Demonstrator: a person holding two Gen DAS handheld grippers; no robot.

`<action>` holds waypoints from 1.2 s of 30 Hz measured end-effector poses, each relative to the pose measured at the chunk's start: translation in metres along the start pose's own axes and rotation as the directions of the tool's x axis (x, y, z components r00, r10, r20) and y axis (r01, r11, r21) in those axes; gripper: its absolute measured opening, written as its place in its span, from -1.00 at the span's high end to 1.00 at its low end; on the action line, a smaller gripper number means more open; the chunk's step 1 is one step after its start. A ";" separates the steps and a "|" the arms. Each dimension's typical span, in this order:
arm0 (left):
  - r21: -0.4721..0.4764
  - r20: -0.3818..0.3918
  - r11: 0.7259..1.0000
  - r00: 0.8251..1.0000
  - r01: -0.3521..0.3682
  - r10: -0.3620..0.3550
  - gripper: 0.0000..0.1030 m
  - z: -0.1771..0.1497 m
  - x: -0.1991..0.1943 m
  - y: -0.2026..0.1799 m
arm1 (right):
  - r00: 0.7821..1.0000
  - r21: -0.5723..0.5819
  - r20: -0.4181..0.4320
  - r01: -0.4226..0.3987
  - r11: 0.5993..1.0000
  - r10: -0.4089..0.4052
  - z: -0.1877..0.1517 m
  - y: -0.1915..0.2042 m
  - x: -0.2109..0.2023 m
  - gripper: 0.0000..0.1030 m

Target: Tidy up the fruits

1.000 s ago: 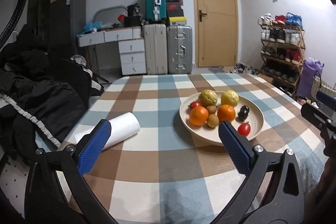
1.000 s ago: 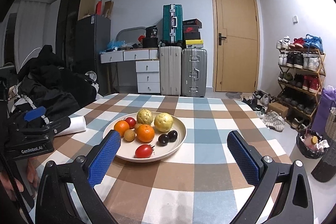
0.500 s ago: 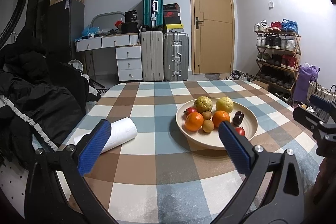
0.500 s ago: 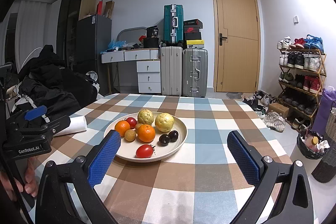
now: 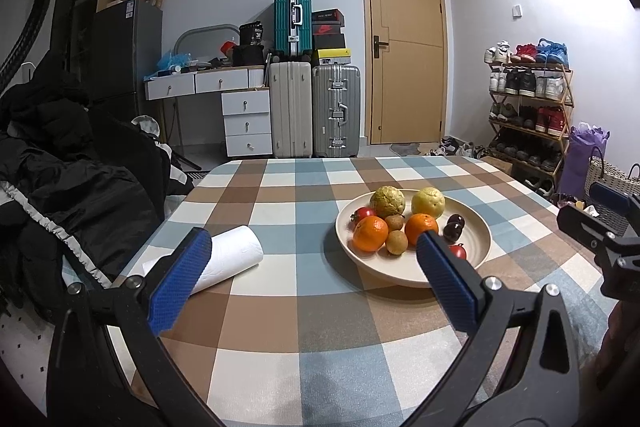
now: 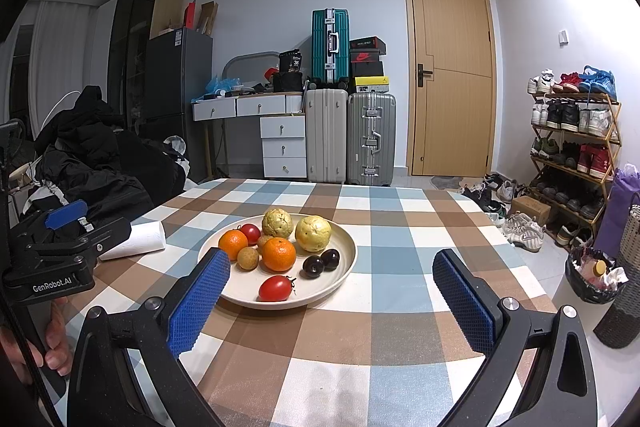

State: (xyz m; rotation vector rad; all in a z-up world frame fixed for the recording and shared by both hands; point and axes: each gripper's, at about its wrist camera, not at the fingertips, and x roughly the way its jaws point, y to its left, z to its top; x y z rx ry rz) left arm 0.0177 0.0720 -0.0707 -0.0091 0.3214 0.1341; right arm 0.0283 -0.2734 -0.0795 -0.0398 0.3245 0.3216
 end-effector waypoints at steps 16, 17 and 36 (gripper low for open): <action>0.017 -0.002 1.000 1.000 0.004 -0.004 -0.98 0.003 -0.002 -0.001 | 1.000 0.000 0.000 0.000 1.000 0.000 0.000 0.000 0.000 -1.00; 0.012 -0.001 1.000 1.000 0.004 -0.004 -0.98 0.003 -0.002 -0.001 | 1.000 0.001 0.000 0.000 1.000 0.000 0.000 0.000 0.000 -1.00; 0.003 0.001 1.000 1.000 0.001 -0.001 -0.98 0.005 -0.004 -0.001 | 1.000 0.001 0.000 0.000 1.000 0.000 0.000 0.000 0.000 -1.00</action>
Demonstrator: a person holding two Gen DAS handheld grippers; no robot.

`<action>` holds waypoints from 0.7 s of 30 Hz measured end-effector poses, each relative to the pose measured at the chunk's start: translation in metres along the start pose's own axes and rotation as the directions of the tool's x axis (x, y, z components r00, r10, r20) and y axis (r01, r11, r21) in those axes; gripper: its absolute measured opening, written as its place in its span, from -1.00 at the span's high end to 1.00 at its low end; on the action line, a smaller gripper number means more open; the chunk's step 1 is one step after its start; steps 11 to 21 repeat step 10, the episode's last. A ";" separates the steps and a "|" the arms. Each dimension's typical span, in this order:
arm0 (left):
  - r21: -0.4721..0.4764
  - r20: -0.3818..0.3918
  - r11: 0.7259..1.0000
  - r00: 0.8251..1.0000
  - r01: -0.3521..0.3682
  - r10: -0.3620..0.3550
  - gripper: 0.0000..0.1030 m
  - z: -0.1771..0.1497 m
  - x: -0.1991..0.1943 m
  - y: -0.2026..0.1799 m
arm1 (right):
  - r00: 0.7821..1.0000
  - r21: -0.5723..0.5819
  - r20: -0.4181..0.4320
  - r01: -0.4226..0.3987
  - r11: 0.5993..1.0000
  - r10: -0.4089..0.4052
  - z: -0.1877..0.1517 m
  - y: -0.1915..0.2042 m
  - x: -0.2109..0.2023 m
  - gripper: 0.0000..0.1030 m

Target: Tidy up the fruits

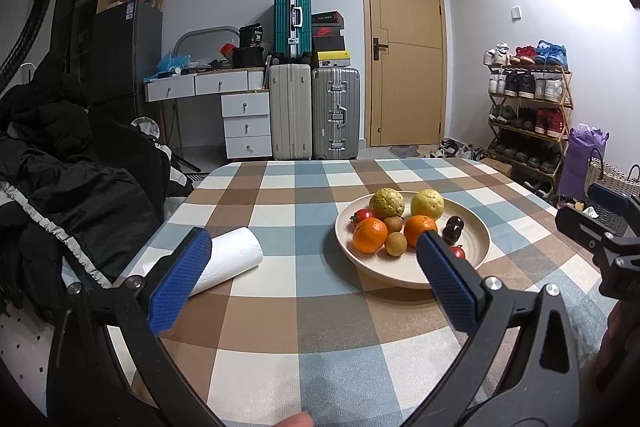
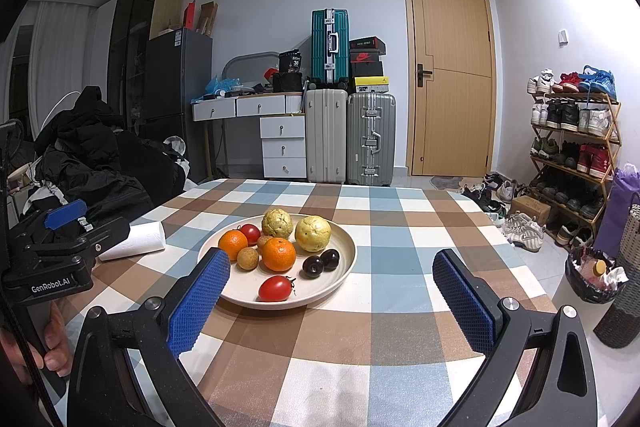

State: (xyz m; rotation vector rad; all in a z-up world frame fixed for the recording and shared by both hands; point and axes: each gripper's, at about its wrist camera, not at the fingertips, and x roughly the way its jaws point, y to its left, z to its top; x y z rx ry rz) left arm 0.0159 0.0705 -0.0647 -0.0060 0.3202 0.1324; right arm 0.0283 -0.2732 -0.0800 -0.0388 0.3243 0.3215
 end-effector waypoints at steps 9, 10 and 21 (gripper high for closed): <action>-0.007 0.006 1.000 1.000 0.002 -0.002 -0.98 0.002 0.000 0.002 | 1.000 0.000 0.000 0.000 1.000 0.000 0.000 0.000 0.000 -1.00; -0.006 0.005 1.000 1.000 0.003 -0.003 -0.98 0.002 0.000 0.002 | 1.000 0.000 0.000 0.000 1.000 0.000 0.000 0.000 0.000 -1.00; -0.006 0.005 1.000 1.000 0.003 -0.003 -0.98 0.002 0.000 0.002 | 1.000 0.000 0.000 0.000 1.000 0.000 0.000 0.000 0.000 -1.00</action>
